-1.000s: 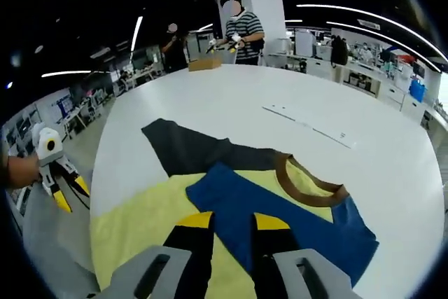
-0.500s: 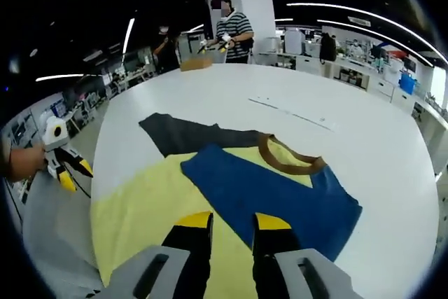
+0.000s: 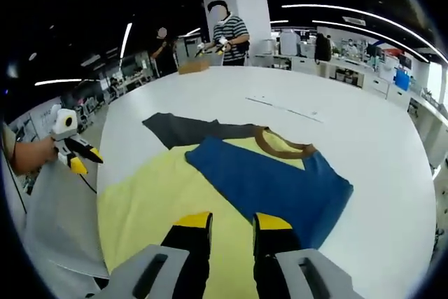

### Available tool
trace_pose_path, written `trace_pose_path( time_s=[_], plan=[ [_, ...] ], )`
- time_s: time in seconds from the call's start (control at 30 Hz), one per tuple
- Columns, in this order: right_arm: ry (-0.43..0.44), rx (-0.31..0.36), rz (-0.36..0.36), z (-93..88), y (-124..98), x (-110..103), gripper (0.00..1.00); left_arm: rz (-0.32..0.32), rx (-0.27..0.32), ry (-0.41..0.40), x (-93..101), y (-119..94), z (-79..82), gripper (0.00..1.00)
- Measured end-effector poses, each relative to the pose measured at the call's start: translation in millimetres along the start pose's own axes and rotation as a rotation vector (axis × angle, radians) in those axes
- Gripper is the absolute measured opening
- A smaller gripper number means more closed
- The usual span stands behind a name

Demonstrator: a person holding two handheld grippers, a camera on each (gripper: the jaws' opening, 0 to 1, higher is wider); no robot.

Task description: Fold the garment on the visible template until the final outline fits inside the template.

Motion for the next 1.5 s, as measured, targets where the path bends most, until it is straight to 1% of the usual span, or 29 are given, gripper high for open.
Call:
trace_pose_path(
  time_s=[0.23,0.63,0.7,1.0,1.2,1.27,1.3,1.43,1.5],
  plan=[
    [0.011,-0.003,-0.003,-14.7,-12,-3,0.19,0.031,0.003,0.010,-10.2,-2,8.8,0.31],
    [0.023,-0.026,0.004,-40.1,-22,-13,0.18,0.076,-0.007,0.004,-27.6,-8,12.8,0.31],
    [0.020,-0.032,-0.001,-42.7,-23,-14,0.18,0.087,-0.015,0.018,-31.1,-9,14.6,0.31],
    [0.028,-0.021,-0.004,-45.9,-30,-16,0.19,0.134,-0.010,0.018,-51.4,-13,23.6,0.31],
    [0.033,-0.017,-0.006,-47.8,-33,-16,0.19,0.177,-0.001,0.001,-69.0,-15,27.7,0.31],
    [0.034,-0.019,-0.009,-49.2,-34,-15,0.19,0.180,0.006,-0.020,-74.3,-16,29.4,0.30],
    [0.038,-0.018,-0.009,-50.1,-34,-15,0.19,0.183,0.020,-0.044,-77.4,-17,30.9,0.30],
    [0.043,-0.020,-0.008,-53.9,-35,-14,0.19,0.207,0.039,-0.062,-87.2,-18,35.3,0.30],
    [0.044,-0.025,-0.009,-56.4,-36,-14,0.19,0.217,0.036,-0.072,-92.8,-18,35.7,0.30]
  ],
)
Point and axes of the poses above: the point that each gripper's makers call its tool centre point, and the gripper's own axes: y roughly forward along the fingers, x roughly to its right, z roughly out of its top, the point moved 6 cm from there along -y, roughly backward along the fingers, and after that the axes turned 1 degree about -y, right-handed, at the moved point
